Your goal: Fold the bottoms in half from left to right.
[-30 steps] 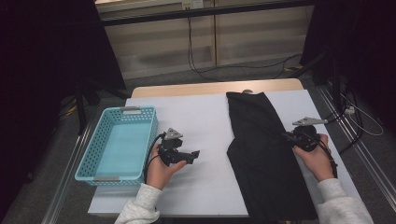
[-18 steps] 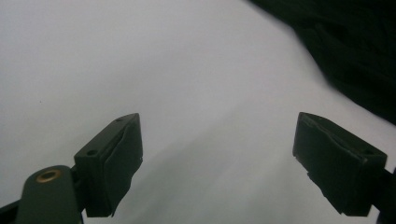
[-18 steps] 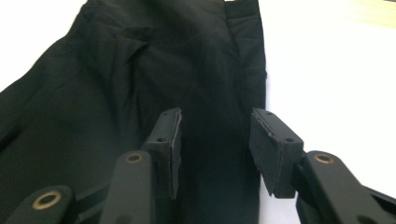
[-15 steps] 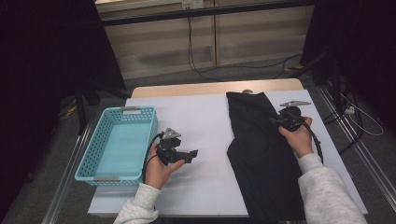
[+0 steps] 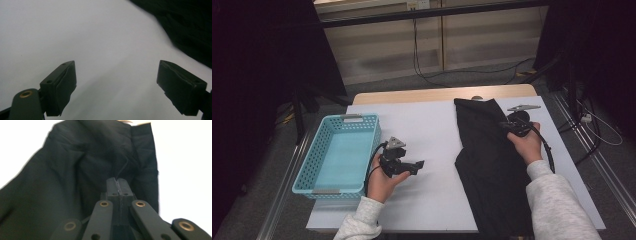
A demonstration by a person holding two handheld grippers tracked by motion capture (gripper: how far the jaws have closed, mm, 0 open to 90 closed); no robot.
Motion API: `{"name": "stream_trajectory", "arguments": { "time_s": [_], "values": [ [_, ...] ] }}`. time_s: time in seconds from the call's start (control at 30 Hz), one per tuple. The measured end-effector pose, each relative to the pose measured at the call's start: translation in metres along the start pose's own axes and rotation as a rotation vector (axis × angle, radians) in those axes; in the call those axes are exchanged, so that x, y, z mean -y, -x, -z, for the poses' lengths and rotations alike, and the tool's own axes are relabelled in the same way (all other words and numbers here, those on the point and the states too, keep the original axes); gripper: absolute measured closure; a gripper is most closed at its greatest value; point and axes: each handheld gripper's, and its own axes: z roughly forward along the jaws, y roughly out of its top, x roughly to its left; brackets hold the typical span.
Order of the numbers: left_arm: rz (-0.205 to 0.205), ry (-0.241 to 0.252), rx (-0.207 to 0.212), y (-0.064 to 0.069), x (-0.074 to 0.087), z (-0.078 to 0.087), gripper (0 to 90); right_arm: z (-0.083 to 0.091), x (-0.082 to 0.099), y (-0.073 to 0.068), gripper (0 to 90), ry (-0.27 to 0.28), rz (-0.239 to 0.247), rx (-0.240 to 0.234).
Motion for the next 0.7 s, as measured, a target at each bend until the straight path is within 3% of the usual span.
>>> {"name": "stream_trajectory", "arguments": {
  "time_s": [0.17,0.27,0.47,0.57,0.7],
  "values": [
    [-0.003,0.0,-0.001,0.0,0.0,0.0,15.9,0.003,0.0,-0.016,90.0,0.006,0.057,-0.044],
    [-0.006,-0.001,-0.001,0.0,0.0,0.0,16.0,0.004,0.004,-0.033,90.0,0.004,0.12,-0.094],
    [-0.004,0.0,-0.007,0.0,0.0,0.0,16.0,0.002,0.013,-0.056,86.8,-0.057,0.178,-0.165],
    [-0.004,0.0,-0.004,0.0,0.0,0.0,16.0,0.001,0.011,-0.055,75.8,-0.056,0.163,-0.152],
    [0.0,0.002,-0.006,-0.001,0.0,0.0,16.0,0.003,0.003,-0.048,67.7,-0.035,0.112,-0.124]
  ]
}}
